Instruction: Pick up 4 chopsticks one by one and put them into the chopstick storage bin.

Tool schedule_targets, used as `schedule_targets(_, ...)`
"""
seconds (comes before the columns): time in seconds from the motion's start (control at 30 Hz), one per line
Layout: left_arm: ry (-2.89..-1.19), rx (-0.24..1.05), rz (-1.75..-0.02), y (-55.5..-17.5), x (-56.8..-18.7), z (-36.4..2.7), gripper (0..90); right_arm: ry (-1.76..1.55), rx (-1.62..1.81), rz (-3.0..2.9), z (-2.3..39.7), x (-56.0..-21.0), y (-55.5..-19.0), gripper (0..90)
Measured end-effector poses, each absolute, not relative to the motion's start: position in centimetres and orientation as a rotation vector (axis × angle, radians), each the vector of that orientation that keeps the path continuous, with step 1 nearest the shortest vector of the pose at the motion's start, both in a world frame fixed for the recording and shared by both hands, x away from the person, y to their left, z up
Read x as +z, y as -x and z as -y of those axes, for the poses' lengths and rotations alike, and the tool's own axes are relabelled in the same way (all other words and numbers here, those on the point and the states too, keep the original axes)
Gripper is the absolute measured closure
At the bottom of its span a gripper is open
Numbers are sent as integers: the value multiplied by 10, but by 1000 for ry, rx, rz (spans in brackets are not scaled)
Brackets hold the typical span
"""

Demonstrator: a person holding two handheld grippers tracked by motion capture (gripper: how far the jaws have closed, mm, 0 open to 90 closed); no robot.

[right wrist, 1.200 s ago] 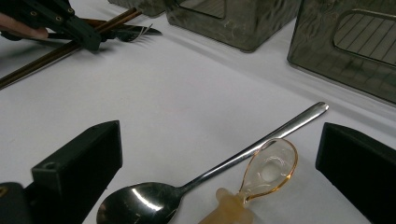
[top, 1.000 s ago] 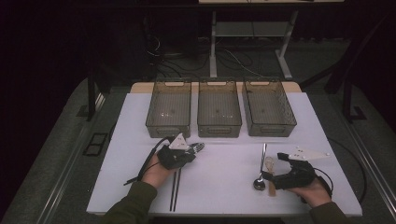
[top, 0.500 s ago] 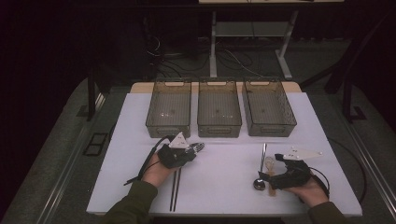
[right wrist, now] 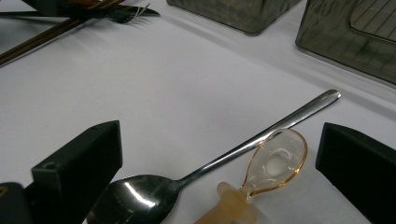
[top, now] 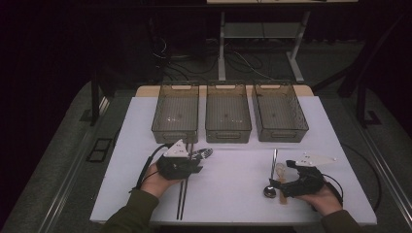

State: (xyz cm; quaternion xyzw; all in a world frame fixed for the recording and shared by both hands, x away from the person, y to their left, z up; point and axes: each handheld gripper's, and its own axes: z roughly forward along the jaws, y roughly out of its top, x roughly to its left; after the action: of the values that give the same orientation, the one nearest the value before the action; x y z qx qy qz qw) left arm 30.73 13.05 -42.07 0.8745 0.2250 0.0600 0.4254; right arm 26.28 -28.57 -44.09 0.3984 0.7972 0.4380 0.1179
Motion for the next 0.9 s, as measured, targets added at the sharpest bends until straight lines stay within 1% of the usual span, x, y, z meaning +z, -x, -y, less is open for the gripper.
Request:
schedule_targets(0.03,-2185,151,-570,-305,-420,-133,626,-1167,1280,-2333,286,-441,-263,2)
schedule_targets(0.07,-2184,153,-570,-304,-420,-136,626,-1167,1280,-2333,286,-441,-263,2)
schedule_targets(0.1,-2178,160,-583,-302,-419,-140,572,-1172,1286,-2332,286,-441,-263,2)
schedule_targets(0.13,-2173,158,-594,-301,-418,-143,572,-1172,1286,-2332,286,-441,-263,2)
schedule_targets(0.27,-2136,186,-624,-292,-415,-160,496,-1167,1294,-2334,286,-440,-262,2)
schedule_targets(0.4,-2115,217,-643,-285,-414,-175,463,-1166,1296,-2332,286,-440,-262,2)
schedule_targets(0.7,-2084,248,-720,-276,-416,-207,465,-1164,1297,-2331,286,-440,-262,2)
schedule_targets(0.8,-2084,255,-742,-274,-417,-217,498,-1164,1296,-2329,286,-440,-262,2)
schedule_targets(0.9,-2079,268,-771,-272,-420,-223,569,-1160,1297,-2329,286,-440,-262,2)
